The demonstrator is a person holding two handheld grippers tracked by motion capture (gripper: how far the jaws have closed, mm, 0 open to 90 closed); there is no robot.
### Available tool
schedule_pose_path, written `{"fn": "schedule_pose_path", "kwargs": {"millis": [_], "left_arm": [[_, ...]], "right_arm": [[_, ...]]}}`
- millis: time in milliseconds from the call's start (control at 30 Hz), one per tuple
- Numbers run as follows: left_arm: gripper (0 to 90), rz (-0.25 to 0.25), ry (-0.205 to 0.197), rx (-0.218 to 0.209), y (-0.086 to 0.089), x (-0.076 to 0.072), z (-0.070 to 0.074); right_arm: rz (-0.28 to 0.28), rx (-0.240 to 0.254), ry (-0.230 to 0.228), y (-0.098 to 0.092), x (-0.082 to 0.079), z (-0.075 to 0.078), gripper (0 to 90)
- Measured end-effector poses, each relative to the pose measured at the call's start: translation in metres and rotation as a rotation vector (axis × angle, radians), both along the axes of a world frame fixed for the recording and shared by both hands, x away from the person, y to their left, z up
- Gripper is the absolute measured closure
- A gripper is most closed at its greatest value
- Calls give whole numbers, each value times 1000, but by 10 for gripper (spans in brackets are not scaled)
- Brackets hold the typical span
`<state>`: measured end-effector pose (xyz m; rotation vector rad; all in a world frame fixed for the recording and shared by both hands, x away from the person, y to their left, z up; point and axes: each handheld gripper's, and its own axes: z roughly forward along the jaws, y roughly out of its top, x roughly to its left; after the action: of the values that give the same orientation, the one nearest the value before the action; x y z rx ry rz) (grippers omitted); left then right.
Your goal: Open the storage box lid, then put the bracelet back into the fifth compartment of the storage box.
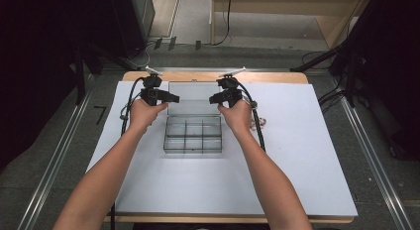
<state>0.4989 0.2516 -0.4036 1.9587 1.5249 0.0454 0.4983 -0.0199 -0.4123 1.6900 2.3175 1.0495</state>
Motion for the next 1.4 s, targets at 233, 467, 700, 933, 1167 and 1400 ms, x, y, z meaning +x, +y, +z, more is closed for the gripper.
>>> {"fn": "schedule_pose_path", "kwargs": {"millis": [233,467,700,933,1167,1400], "left_arm": [[560,2,14,-9,1,2,-3],[551,1,43,1,0,5,-3],[543,0,56,2,1,7,-6],[518,2,73,6,-1,8,-9],[514,12,90,2,-1,10,-10],[500,20,114,3,-1,12,-13]], "right_arm": [[-3,10,16,0,2,-2,567],[-3,12,33,-1,4,-4,563],[-13,21,55,-1,6,-6,558],[-17,18,72,0,7,-8,549],[-21,15,91,1,9,-9,543],[-24,15,103,1,10,-12,539]]}}
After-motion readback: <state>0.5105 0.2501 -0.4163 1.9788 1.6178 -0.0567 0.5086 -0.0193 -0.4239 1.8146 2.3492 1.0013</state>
